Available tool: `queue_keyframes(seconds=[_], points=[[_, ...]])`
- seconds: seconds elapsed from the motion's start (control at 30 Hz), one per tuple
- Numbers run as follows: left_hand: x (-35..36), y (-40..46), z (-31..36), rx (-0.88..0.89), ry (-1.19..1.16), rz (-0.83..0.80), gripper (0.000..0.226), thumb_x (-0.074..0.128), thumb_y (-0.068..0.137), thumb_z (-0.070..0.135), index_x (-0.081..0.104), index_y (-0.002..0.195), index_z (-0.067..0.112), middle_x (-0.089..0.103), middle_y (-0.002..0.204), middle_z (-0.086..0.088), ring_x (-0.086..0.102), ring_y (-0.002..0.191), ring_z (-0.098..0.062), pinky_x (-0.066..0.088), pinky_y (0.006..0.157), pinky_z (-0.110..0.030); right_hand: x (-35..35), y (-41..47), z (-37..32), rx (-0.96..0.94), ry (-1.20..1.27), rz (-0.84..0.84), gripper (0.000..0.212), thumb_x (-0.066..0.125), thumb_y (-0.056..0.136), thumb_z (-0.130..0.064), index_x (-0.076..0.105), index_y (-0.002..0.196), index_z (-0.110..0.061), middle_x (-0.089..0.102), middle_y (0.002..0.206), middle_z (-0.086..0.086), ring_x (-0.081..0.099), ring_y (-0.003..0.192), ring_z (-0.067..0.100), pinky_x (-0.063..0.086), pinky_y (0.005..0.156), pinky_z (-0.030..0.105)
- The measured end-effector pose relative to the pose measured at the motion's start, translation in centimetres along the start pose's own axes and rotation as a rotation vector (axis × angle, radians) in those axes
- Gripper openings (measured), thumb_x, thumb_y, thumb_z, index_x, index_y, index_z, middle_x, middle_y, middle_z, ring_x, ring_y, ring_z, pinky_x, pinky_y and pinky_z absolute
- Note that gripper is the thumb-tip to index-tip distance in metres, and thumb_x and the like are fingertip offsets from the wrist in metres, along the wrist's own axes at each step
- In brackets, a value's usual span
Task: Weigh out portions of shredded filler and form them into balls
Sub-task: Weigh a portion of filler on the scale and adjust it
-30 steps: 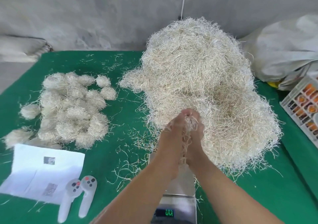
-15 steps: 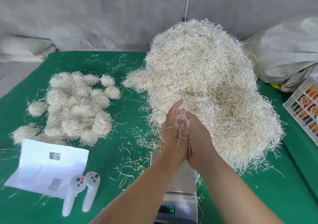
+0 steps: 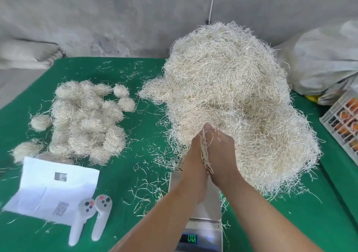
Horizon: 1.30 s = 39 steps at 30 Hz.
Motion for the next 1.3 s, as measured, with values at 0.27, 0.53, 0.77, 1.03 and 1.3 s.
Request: queue_keyframes(seconds=[0.27,0.53,0.77,1.03,1.3], points=[[-0.6,1.1,1.3,0.030,0.174,0.080,0.055,0.053,0.087,0.079,0.075,0.102,0.031,0.076,0.110,-0.009,0.071,0.108,-0.031,0.055,0.097,-0.052,-0.7,2.8,0.8,-0.204,-0.739,-0.021,0.042,0.043,0.096,-0.061,0.061,0.129,-0.041,0.041,0.135,-0.009,0.037,0.127,0.013,0.027,0.108,0.035],[-1.8,3.2,3.4,0.330,0.351,0.084,0.022,0.049,0.104,0.037,0.067,0.090,0.034,0.072,0.082,0.005,0.071,0.076,-0.015,0.056,0.060,-0.024,2.6,0.5,2.1,0.072,-0.006,-0.257,0.036,0.039,0.110,-0.048,0.058,0.138,-0.037,0.070,0.114,-0.027,0.063,0.112,-0.008,0.053,0.089,0.013],[-0.6,3.8,3.9,0.172,0.174,-0.078,0.047,0.051,0.092,0.068,0.050,0.138,0.058,0.061,0.142,0.005,0.057,0.134,-0.018,0.045,0.113,-0.051,2.2,2.2,1.7,0.068,0.017,-0.051,0.034,0.050,0.097,-0.054,0.072,0.088,-0.030,0.077,0.091,-0.004,0.074,0.089,0.011,0.059,0.089,0.042],[0.8,3.7,1.6,0.104,0.203,-0.021,0.018,0.056,0.094,0.068,0.070,0.103,0.059,0.072,0.105,0.024,0.064,0.106,0.010,0.049,0.098,-0.027,-0.1,5.3,2.9,0.090,-0.081,0.091,0.046,0.046,0.107,-0.033,0.062,0.067,-0.017,0.064,0.066,0.008,0.057,0.060,0.022,0.049,0.060,0.040],[-2.1,5.4,2.8,-0.195,0.017,-0.048,0.029,0.064,0.097,0.028,0.069,0.124,0.022,0.075,0.113,-0.008,0.072,0.093,-0.020,0.060,0.079,-0.038,0.3,6.8,3.6,0.003,-0.489,0.029,0.023,0.046,0.105,-0.027,0.068,0.099,-0.022,0.067,0.091,0.002,0.067,0.087,0.018,0.057,0.073,0.039]])
Point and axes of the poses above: each hand's wrist, its own y-axis towards the middle knuckle, its own x-axis out of the palm, z = x × y, the point moved 6 cm from there along y, towards the middle knuckle
